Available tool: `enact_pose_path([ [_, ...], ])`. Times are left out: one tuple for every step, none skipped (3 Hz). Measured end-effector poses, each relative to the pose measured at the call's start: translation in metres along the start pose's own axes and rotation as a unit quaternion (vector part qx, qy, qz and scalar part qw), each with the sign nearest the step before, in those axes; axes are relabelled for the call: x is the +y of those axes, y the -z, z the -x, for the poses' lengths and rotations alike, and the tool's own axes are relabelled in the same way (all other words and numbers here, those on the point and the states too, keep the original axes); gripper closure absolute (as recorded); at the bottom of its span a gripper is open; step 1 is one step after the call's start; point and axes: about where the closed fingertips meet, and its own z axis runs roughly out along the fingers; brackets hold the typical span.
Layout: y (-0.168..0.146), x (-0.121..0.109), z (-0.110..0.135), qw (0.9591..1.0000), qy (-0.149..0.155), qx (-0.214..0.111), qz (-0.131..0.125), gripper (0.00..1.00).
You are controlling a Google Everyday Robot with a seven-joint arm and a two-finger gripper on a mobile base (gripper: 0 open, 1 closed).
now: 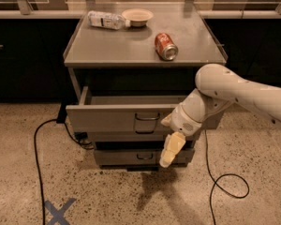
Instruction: Close top drawer
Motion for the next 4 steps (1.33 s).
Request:
enact_pose_path([
  [-0.013,0.026,-0.005,0.9996,0.017,0.02,0.012,0.0],
  [-0.015,0.017,-0.006,0.9993,0.019,0.032,-0.009,0.0],
  [0.0,-0.008,-0.004,0.998,0.012,0.03,-0.054,0.0],
  [0.016,-0.035,-0.005,0.9961,-0.002,0.013,-0.087,0.0],
])
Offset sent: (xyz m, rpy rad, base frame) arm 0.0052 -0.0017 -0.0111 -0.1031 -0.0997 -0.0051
